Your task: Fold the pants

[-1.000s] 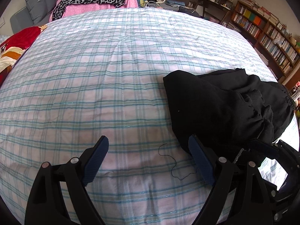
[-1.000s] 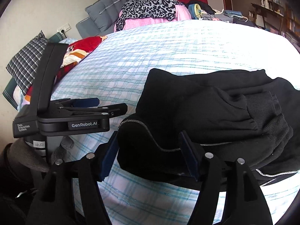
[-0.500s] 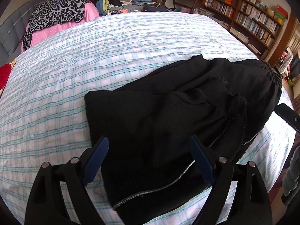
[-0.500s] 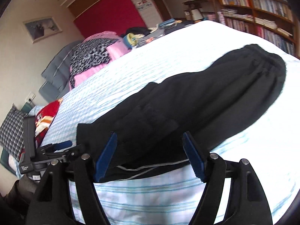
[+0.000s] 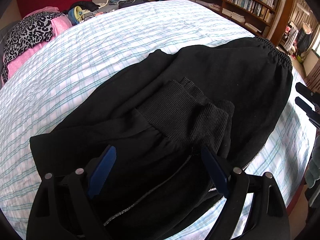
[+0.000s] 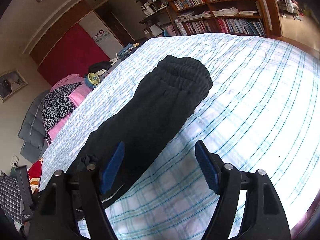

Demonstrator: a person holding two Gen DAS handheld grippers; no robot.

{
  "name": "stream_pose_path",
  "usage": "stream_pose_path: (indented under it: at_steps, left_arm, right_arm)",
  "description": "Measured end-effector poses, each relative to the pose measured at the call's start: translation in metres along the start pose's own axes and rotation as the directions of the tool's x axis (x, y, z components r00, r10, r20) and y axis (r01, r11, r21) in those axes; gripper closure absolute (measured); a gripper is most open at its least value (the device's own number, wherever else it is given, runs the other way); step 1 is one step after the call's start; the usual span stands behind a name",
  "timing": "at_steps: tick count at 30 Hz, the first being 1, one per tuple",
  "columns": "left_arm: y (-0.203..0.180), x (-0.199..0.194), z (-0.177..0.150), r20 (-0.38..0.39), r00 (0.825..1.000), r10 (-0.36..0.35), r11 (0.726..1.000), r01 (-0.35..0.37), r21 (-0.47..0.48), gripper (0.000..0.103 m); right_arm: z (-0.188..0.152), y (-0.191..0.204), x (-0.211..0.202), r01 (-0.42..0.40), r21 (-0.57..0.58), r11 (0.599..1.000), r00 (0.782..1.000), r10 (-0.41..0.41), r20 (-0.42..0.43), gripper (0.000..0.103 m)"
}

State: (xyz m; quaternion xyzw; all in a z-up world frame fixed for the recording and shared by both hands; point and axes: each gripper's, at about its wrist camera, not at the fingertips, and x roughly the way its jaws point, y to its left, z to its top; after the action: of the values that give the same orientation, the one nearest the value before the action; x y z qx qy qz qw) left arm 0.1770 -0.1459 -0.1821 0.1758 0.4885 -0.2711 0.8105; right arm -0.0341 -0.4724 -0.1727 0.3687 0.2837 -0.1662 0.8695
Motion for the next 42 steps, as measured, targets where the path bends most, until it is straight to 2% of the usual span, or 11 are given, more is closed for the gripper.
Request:
stream_pose_path:
  at_steps: [9,15,17,18,19,20,22,24,32,37,42]
  left_arm:
    - [-0.023,0.026,0.019,-0.001,1.000,-0.027,1.000,0.027,0.015,0.017]
    - [-0.021,0.032,0.023,-0.003,0.998,-0.068,0.998,0.067,-0.012,0.017]
    - [-0.018,0.030,0.025,-0.007,0.997,-0.082,0.997,0.082,-0.017,0.017]
    - [-0.017,0.027,0.027,-0.007,0.996,-0.091,0.996,0.091,-0.021,0.017]
    - [-0.017,0.022,0.027,-0.005,0.995,-0.102,0.994,0.102,-0.026,0.017]
    - [-0.014,0.017,0.027,0.002,0.994,-0.112,0.993,0.112,-0.030,0.017]
    - [-0.012,0.007,0.031,0.022,0.992,-0.122,0.992,0.122,-0.027,0.017]
    - [-0.010,-0.003,0.038,0.048,0.990,-0.130,0.991,0.131,-0.020,0.017]
    - [0.022,-0.038,0.062,0.114,0.976,-0.185,0.975,0.197,-0.103,0.017]
    - [0.059,-0.053,0.064,0.144,0.970,-0.196,0.953,0.223,-0.207,0.017]
    - [0.091,-0.067,0.053,0.171,0.972,-0.164,0.944,0.205,-0.260,0.017]
  right_arm:
    - [0.040,-0.043,0.048,-0.057,0.184,0.981,0.998,0.056,0.012,0.027]
    - [0.052,-0.042,0.071,-0.114,0.211,0.971,0.994,0.111,0.025,0.028]
    - [0.055,-0.037,0.077,-0.107,0.198,0.974,0.994,0.107,0.013,0.040]
    - [0.055,-0.035,0.079,-0.098,0.189,0.977,0.995,0.098,0.008,0.055]
    - [0.054,-0.031,0.079,-0.090,0.184,0.979,0.996,0.091,0.003,0.064]
    - [0.054,-0.029,0.078,-0.089,0.177,0.980,0.996,0.090,0.002,0.067]
    - [0.056,-0.021,0.072,-0.077,0.134,0.988,0.997,0.076,0.014,0.076]
    - [0.058,-0.007,0.064,-0.069,0.071,0.995,0.997,0.067,0.031,0.078]
    - [0.058,0.075,0.031,-0.075,-0.172,0.982,0.990,0.094,0.105,0.080]
    - [0.040,0.142,0.009,-0.100,-0.362,0.927,0.980,0.155,0.126,0.080]
    - [0.005,0.207,0.001,-0.162,-0.499,0.851,0.969,0.232,0.081,0.080]
